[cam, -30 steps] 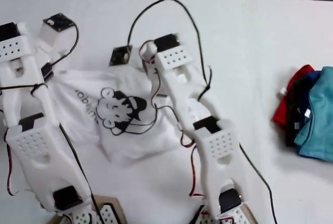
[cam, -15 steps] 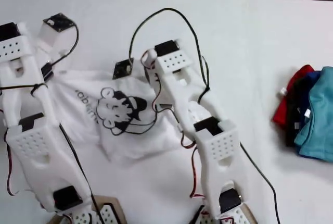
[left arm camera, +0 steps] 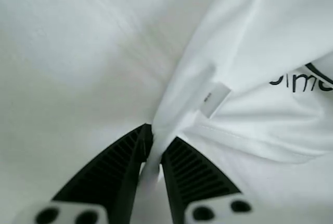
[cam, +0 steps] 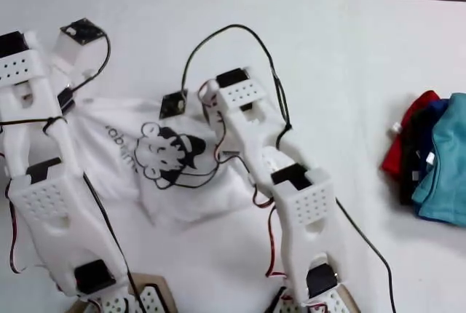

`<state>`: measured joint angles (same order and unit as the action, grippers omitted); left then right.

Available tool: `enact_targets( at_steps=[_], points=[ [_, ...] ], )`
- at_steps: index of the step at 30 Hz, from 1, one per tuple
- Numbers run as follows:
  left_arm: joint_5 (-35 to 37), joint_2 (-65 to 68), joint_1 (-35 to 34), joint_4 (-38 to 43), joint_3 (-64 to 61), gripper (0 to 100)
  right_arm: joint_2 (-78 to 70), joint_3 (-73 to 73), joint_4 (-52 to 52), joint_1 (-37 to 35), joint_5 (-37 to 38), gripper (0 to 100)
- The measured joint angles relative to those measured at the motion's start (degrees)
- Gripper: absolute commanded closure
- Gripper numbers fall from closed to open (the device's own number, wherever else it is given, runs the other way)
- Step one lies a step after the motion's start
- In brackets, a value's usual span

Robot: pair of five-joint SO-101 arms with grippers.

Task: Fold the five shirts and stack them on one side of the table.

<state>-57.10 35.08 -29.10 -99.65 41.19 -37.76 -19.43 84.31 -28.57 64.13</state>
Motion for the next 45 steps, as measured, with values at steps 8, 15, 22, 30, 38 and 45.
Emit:
enact_targets(
  at_steps=[8,15,22,30,38,45],
  points=[
    [0.0,0.0,0.0,0.0,0.0,98,0.18,-3.08,2.55,-0.09,0.0,90.1],
    [0.0,0.0,0.0,0.0,0.0,98,0.18,-8.62,5.27,0.35,0.0,90.5],
    [0.0,0.0,0.0,0.0,0.0,98,0.18,-15.91,7.65,0.53,0.0,97.8],
    [0.0,0.0,0.0,-0.53,0.0,98,0.18,-17.76,10.37,0.97,-3.43,96.9],
    [0.0,0.0,0.0,-0.53,0.0,98,0.18,-12.22,12.92,0.35,-5.89,82.0],
    [0.0,0.0,0.0,-0.53,0.0,98,0.18,-11.78,12.84,-1.67,-6.42,82.0]
  ],
)
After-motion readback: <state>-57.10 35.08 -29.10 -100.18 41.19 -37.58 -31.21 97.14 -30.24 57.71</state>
